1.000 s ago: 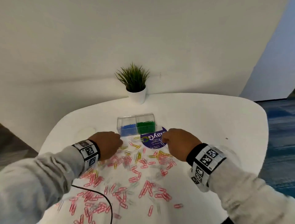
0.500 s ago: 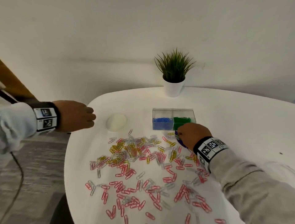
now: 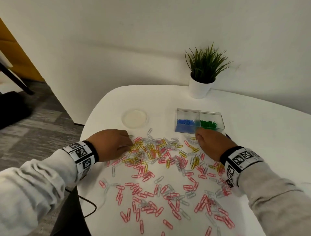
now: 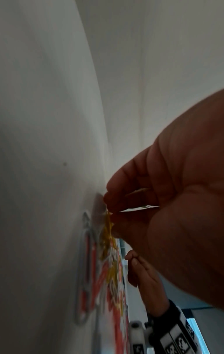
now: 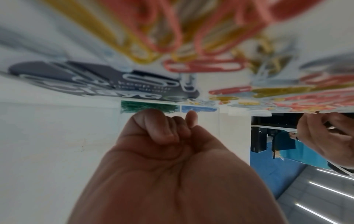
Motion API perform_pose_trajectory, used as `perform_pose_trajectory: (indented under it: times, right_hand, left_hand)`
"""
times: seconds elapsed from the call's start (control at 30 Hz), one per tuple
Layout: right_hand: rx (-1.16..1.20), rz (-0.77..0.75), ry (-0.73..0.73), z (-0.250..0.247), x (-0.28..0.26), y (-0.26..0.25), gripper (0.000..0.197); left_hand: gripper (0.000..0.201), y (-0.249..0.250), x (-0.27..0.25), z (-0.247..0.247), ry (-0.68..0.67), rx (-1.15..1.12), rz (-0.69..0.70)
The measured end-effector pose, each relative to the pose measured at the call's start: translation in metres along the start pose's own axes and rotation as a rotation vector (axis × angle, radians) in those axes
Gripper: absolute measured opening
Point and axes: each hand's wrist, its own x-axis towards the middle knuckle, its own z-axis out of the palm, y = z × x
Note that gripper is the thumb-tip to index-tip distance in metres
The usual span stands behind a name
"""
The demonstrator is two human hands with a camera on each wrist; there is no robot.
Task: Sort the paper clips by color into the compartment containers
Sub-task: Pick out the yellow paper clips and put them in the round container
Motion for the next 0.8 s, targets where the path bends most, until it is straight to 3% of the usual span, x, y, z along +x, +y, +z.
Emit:
perform_pose_trajectory:
  times: [0.1, 0.27, 0.37, 0.53, 0.67, 0.8]
  right_hand:
    - [-0.022, 0.019, -0.021, 0.001, 0.005, -0.002, 0.023]
    - [-0.074, 0.061, 0.002, 0.005, 0.012, -0.004, 0.011]
    - [-0.071, 0.087, 0.011, 0.005, 0.009, -0.006, 0.013]
    - [-0.003, 0.113, 0.058, -0.002, 0.001, -0.004, 0.016]
    - [0.25, 0.136, 0.176, -0.01, -0.011, -0.002, 0.012]
    - [0.826, 0.273, 0.205, -0.018, -0.019, -0.003, 0.013]
  left_hand:
    - [0.02, -0.004, -0.001, 0.001, 0.024, -0.053, -0.09]
    - [0.025, -0.003, -0.003, 0.002, 0.041, -0.063, -0.166]
    - [0.031, 0.0, -0.002, 0.002, 0.012, -0.036, -0.157]
    - [0.02, -0.001, -0.001, 0.003, -0.025, -0.001, -0.117]
    - [0.013, 0.0, -0.005, 0.002, 0.03, -0.005, -0.156]
    - [0.007, 0.002, -0.012, -0.007, 0.079, -0.022, -0.225]
